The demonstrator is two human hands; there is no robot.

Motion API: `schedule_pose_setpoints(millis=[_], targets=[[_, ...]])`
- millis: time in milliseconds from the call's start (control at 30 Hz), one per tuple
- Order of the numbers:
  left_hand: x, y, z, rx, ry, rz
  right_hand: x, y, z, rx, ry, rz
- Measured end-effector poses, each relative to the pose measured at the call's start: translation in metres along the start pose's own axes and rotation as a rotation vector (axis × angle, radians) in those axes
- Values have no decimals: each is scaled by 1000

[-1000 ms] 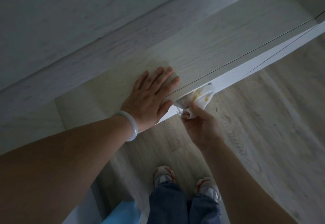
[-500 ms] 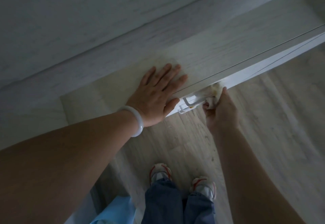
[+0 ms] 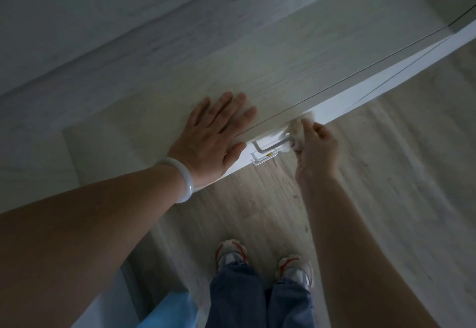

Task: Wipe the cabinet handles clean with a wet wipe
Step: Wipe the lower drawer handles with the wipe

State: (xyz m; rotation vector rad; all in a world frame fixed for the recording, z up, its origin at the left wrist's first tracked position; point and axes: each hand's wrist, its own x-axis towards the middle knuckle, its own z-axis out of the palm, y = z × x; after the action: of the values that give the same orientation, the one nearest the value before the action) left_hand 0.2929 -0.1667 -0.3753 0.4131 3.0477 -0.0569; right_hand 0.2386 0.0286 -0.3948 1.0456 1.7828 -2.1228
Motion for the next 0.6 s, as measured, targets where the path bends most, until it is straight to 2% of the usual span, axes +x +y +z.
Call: schedule_pose_setpoints(millis=[67, 167, 267, 367, 600], targets=[[0, 0, 1, 14, 3, -1, -17, 12, 5, -77, -20, -24], [0, 0, 0, 18, 10, -1, -25, 17, 7, -75, -73, 49], [0, -1, -1, 13, 12, 9, -3, -1, -4, -16, -123, 121], [0, -1, -1, 7, 8, 7, 12, -7, -10, 14, -132, 97], [0, 0, -2, -2, 14, 3, -12, 8, -1, 61, -191, 166]])
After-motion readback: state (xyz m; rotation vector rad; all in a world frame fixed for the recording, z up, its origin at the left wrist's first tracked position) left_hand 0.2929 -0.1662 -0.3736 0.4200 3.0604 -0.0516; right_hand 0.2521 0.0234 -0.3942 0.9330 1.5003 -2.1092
